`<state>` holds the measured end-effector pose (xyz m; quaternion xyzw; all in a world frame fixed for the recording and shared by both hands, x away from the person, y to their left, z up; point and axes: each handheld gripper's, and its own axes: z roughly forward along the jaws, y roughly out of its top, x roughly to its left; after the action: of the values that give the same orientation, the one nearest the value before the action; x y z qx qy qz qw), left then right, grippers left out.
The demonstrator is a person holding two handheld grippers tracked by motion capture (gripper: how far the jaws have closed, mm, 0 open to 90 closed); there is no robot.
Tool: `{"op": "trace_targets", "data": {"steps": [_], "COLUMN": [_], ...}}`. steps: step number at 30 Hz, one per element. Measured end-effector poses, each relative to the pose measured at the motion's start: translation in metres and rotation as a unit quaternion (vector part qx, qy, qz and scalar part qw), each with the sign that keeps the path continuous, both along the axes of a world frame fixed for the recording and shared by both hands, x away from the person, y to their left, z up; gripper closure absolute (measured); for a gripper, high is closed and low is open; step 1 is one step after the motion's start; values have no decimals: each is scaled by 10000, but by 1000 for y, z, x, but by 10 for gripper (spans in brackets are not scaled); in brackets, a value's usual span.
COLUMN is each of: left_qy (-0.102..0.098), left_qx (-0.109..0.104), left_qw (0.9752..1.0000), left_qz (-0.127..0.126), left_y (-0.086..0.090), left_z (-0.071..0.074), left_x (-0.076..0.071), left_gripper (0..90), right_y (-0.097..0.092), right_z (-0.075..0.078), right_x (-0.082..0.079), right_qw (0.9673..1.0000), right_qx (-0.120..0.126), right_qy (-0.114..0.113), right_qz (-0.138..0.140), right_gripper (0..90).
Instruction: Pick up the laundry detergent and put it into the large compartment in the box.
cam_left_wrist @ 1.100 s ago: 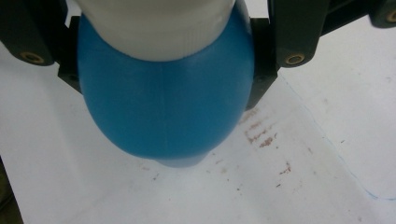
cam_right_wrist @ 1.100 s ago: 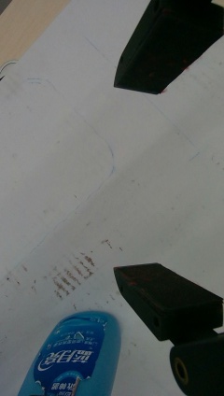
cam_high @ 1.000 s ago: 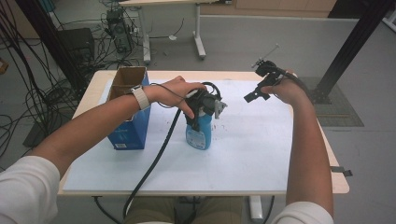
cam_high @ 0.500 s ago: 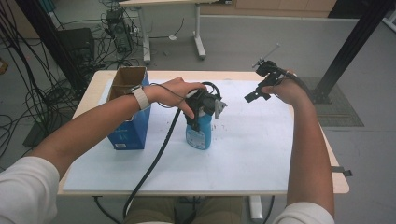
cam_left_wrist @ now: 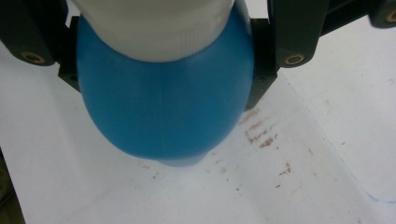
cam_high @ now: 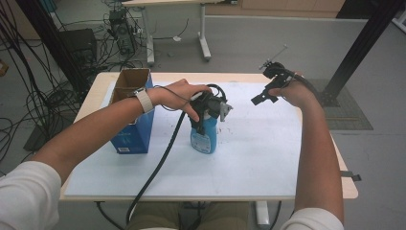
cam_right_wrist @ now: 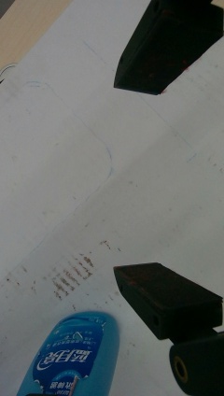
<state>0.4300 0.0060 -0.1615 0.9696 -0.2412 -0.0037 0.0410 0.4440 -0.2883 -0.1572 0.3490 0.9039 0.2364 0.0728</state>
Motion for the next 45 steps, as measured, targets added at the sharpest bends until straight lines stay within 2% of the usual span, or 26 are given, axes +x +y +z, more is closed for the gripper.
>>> {"op": "trace_targets", "data": {"steps": [30, 42, 45], "left_qy": [-4, -71, -56], "left_qx": [-43, -69, -100], "left_qw": [10000, 10000, 9999], "left_qz": [20, -7, 68], "left_y": [3, 5, 7], "left_z": [0, 0, 0], "left_x": [-1, -5, -6], "left_gripper": [376, 378, 378], "right_y": [0, 4, 6], "right_z": [1, 3, 3], "right_x": [-2, -4, -3], "right_qw": [10000, 10000, 10000], "right_qx": [9, 4, -15], "right_qy": [-37, -45, -33], "right_qz": [3, 45, 65], "right_gripper": [91, 91, 91]}}
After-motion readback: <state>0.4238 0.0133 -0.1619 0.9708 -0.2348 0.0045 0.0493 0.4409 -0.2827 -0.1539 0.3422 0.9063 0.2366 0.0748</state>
